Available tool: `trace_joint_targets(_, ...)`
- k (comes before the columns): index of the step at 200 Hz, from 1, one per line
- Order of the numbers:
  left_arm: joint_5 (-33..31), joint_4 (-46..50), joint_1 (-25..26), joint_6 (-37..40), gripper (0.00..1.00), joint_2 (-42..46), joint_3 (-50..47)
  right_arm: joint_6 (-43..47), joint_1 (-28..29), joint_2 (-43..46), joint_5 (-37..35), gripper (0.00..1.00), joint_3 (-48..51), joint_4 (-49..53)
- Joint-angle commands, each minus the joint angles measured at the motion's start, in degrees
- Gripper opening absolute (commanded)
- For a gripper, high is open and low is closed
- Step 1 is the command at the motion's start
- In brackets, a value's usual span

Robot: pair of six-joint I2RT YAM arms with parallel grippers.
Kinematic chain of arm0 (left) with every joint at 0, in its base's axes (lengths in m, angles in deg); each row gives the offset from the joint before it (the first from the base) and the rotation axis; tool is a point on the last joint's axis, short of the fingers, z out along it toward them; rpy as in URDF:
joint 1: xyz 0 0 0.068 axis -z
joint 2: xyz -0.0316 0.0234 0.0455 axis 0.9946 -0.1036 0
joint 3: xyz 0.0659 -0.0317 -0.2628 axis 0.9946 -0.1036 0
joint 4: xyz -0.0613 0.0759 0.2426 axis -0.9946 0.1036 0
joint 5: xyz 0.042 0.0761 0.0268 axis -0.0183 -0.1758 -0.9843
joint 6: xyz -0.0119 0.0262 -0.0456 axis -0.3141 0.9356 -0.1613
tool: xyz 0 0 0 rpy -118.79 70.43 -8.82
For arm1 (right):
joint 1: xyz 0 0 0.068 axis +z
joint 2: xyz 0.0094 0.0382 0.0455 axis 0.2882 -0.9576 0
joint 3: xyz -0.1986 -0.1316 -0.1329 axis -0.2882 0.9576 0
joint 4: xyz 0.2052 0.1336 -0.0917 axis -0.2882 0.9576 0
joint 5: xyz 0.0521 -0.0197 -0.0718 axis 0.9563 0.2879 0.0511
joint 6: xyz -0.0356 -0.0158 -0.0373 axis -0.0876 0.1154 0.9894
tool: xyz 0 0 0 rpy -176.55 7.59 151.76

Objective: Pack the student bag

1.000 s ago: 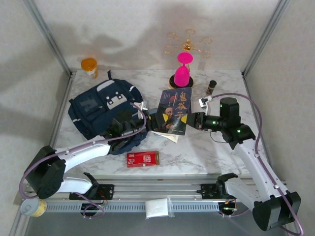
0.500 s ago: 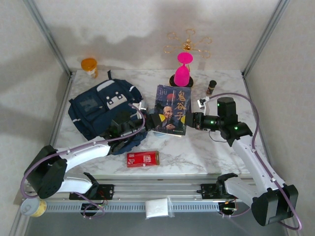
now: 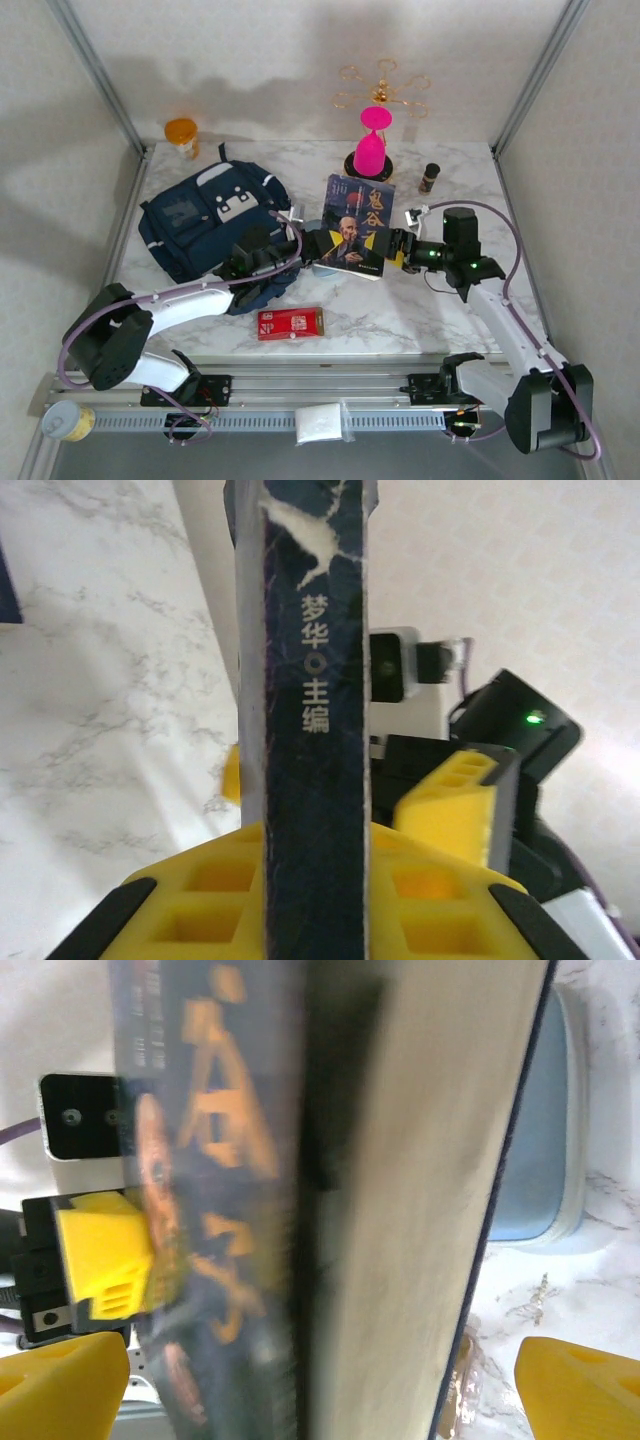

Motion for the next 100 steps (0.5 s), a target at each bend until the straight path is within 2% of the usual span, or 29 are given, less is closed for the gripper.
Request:
trace_joint_targets(1,1.1,-10.3,1.0,-1.7,0.00,0.7,3.0,-7.3,0.0,-1.6,7.2,0.99,2.7,-14.6)
trace_joint_targets(15,0.4,-9.7,1.1,-1.6,0.00,0.4,3.2,-10.2,-0.1,-1.8,8.5,0.99,3.6,-20.0)
trace_joint_targets(25,0.0,-8.9,1.0,-1.4,0.00,0.3,3.3,-12.9,0.0,-1.3,9.2,0.94,4.4,-24.2)
trace_joint_targets(44,-1.4,-5.1,1.0,0.6,0.00,0.4,3.5,-15.6,-0.1,-0.4,8.7,0.79,5.1,-26.8)
trace_joint_targets(70,-3.3,2.1,1.0,4.5,0.00,0.8,4.6,-13.8,-0.1,0.3,6.6,0.57,4.7,-23.9)
trace_joint_targets(100,-4.1,4.5,0.9,5.8,0.00,0.8,5.0,-11.2,-0.1,0.5,4.1,0.33,4.3,-20.8)
